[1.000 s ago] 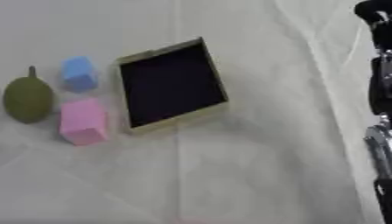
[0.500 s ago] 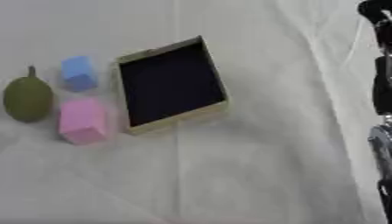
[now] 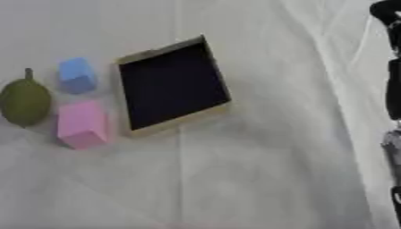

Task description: Pick up objects on the table and place them in the box.

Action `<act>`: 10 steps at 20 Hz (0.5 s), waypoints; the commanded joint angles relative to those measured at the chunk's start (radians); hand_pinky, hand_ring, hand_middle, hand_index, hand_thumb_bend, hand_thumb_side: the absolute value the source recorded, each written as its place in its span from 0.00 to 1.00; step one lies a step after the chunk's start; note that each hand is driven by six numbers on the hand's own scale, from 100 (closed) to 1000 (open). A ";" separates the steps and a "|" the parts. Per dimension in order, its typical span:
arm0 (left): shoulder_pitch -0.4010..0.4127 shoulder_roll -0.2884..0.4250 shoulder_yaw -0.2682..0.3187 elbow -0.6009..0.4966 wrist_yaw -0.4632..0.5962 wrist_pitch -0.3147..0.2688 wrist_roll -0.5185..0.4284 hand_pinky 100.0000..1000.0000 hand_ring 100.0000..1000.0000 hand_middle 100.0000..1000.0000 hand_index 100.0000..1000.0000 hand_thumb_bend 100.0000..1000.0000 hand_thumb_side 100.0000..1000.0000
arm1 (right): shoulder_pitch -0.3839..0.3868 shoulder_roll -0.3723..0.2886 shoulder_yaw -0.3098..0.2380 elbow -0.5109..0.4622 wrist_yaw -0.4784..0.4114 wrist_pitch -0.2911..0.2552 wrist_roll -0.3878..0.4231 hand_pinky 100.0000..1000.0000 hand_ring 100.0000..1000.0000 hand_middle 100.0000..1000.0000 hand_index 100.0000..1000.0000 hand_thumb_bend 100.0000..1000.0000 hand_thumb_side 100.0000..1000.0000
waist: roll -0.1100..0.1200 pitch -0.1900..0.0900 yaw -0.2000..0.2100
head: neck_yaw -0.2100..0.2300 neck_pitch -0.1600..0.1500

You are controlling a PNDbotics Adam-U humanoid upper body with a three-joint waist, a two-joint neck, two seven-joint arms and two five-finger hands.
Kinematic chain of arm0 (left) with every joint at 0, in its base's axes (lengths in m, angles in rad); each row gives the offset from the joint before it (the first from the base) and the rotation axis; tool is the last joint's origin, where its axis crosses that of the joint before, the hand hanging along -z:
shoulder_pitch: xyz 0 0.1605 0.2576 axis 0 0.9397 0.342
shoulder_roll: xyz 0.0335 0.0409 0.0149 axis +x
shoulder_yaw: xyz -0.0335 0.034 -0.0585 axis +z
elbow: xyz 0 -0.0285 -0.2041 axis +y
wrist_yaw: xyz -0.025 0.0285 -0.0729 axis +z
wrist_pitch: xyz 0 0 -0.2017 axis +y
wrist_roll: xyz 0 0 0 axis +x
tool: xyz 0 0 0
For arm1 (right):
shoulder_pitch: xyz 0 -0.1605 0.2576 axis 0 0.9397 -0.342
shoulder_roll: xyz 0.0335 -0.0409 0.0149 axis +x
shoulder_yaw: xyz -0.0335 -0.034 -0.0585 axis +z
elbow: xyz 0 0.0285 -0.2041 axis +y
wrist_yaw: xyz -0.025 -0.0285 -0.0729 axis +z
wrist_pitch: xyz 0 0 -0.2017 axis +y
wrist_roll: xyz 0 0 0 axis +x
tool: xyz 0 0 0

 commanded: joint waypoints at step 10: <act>-0.136 -0.103 -0.060 0.141 -0.046 -0.035 -0.028 0.86 0.80 0.76 0.89 0.41 0.15 | -0.016 0.002 0.002 -0.020 -0.008 0.008 0.011 0.86 0.93 0.61 0.79 0.00 0.58 | 0.019 0.004 -0.019 | 0.015 -0.020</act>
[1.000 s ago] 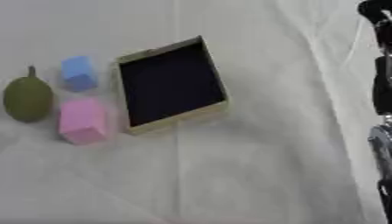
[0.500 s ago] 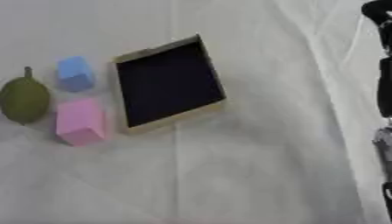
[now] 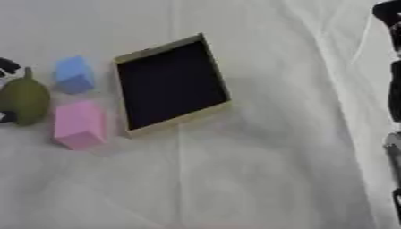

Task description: Pick up objects on the table and place them in the box.

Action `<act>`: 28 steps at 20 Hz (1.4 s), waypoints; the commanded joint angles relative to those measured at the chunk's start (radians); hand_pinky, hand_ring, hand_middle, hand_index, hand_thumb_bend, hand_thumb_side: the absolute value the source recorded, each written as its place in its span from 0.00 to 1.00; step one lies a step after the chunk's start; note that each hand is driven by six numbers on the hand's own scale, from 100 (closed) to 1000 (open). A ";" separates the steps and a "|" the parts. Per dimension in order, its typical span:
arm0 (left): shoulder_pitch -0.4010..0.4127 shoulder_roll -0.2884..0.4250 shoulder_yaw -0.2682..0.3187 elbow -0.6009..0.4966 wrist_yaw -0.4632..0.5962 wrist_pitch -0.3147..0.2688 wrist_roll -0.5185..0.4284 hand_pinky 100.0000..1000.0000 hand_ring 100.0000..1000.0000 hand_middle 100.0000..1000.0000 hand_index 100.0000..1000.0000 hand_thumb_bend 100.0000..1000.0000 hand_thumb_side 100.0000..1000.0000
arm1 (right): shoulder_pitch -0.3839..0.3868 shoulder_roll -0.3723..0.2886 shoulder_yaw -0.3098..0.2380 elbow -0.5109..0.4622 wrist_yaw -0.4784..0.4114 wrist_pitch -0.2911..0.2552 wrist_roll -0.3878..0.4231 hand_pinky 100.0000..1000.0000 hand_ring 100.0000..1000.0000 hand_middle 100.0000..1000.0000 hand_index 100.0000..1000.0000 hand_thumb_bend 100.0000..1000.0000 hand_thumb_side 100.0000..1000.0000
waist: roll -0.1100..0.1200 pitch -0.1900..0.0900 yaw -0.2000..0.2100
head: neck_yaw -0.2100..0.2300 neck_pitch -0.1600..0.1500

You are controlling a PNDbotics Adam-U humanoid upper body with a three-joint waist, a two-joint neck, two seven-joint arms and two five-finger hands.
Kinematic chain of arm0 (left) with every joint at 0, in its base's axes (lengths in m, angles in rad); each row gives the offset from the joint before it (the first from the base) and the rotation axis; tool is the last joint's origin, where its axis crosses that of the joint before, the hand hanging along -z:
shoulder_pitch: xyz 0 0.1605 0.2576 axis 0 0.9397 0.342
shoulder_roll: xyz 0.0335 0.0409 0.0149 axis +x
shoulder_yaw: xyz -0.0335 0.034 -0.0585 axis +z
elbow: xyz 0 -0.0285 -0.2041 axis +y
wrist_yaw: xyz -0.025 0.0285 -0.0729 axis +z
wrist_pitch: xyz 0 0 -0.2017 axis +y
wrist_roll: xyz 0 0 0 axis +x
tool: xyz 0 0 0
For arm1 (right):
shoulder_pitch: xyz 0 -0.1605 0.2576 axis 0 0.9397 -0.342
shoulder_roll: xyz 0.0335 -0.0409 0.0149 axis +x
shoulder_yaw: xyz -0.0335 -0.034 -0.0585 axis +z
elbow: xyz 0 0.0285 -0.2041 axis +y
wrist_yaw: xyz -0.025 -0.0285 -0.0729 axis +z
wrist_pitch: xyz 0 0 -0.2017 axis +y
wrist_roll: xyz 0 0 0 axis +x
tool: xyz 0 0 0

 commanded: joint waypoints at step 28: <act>-0.184 -0.011 0.086 -0.409 0.098 0.031 -0.025 0.67 0.56 0.47 0.62 0.00 0.00 | 0.014 -0.020 -0.006 -0.020 -0.009 0.003 -0.002 0.86 0.93 0.61 0.79 0.00 0.58 | 0.014 -0.036 0.022 | -0.020 0.016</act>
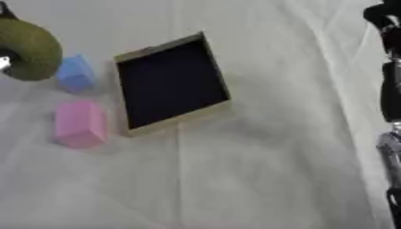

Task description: Pick up objects on the table and place them in the box.

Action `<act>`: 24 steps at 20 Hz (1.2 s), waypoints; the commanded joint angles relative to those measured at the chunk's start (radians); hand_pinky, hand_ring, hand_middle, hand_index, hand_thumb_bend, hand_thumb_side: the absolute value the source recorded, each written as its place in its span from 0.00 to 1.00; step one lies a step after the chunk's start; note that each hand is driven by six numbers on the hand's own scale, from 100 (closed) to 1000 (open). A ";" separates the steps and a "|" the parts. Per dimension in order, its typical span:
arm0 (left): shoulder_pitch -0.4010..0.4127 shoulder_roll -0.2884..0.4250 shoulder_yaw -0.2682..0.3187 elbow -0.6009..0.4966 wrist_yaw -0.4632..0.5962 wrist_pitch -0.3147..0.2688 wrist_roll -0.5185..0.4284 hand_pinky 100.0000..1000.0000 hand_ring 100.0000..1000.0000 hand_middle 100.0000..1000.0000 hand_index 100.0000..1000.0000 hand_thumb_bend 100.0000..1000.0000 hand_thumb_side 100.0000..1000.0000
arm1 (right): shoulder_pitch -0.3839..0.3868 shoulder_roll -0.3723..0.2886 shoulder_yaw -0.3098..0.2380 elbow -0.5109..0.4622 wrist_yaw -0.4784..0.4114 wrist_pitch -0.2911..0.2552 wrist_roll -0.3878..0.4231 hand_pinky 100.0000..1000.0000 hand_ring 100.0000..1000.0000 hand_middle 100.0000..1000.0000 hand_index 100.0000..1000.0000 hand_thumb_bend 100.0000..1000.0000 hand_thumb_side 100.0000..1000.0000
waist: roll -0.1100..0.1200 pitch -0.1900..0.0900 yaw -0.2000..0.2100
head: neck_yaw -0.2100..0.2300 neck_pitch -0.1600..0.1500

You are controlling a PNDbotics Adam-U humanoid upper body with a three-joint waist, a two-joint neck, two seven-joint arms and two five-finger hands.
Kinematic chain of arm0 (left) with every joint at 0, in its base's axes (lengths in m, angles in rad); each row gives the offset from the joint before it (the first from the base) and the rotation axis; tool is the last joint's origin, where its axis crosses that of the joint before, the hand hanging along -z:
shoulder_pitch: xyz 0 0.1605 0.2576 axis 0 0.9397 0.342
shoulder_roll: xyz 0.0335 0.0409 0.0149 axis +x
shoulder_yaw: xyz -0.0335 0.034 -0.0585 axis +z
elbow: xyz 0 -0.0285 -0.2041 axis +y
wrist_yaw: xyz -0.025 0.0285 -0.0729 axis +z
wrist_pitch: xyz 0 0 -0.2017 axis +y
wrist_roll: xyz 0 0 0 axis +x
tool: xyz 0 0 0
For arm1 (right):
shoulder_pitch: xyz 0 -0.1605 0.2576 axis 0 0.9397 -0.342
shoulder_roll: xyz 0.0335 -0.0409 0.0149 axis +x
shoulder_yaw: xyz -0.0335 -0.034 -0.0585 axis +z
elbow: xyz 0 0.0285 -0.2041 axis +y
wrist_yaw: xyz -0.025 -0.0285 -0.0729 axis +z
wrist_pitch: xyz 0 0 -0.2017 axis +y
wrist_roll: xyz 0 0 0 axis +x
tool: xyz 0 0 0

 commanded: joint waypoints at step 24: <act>-0.341 -0.422 -0.104 0.381 -0.140 -0.073 0.051 0.68 0.55 0.46 0.62 0.00 0.01 | -0.044 -0.004 0.005 -0.020 -0.038 0.013 0.025 0.86 0.94 0.61 0.79 0.00 0.58 | 0.024 -0.022 -0.088 | 0.053 -0.030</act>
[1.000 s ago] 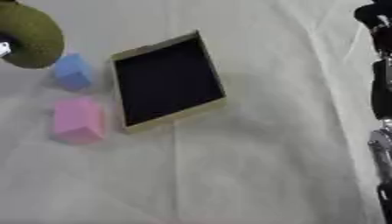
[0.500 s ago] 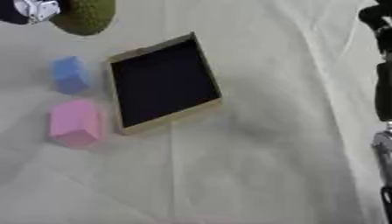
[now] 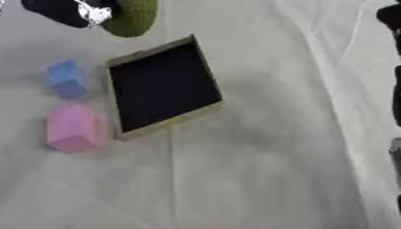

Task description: Pick up objects on the table and place them in the box.

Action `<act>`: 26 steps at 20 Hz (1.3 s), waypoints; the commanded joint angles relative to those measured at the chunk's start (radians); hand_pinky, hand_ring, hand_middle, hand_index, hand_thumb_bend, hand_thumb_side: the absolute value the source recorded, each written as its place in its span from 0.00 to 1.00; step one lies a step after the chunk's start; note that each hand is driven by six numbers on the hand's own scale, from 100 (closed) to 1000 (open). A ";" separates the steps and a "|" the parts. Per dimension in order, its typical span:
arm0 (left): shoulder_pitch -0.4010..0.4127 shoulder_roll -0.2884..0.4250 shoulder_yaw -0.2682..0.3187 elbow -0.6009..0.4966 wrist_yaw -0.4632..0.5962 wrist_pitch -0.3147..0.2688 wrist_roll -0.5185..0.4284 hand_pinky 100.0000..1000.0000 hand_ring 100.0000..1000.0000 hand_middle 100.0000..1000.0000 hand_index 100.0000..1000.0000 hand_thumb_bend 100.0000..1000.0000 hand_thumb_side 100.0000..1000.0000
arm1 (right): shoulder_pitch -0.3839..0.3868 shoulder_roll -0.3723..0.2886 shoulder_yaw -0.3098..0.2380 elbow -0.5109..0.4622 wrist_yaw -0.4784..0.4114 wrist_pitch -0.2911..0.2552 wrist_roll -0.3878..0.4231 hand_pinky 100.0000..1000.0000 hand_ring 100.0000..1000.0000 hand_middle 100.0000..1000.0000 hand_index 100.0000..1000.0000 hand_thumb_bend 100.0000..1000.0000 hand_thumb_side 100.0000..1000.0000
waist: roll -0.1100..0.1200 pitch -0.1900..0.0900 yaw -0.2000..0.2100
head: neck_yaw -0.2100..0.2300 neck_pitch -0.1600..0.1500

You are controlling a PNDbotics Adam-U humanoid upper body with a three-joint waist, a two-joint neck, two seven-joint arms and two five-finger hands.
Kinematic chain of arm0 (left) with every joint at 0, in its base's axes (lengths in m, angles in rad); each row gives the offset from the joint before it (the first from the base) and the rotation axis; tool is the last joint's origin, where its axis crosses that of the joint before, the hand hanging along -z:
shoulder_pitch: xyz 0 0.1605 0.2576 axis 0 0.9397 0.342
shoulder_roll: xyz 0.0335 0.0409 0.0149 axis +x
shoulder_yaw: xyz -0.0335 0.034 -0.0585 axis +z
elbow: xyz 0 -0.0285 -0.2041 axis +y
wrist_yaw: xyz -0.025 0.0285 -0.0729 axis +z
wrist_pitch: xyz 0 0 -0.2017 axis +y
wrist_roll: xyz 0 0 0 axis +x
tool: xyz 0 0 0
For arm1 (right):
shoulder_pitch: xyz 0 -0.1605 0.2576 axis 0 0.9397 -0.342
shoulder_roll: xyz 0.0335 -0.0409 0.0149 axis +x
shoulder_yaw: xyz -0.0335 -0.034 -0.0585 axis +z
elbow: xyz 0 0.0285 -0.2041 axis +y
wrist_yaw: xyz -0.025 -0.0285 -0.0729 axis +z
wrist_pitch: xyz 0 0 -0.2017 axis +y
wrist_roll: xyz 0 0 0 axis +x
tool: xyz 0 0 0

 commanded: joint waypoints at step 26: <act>-0.007 -0.143 -0.047 0.215 -0.178 -0.136 -0.027 0.91 0.82 0.77 0.90 0.28 0.43 | -0.051 0.005 -0.004 -0.020 -0.034 0.024 0.018 0.87 0.94 0.61 0.79 0.00 0.59 | 0.033 0.013 -0.041 | 0.008 -0.028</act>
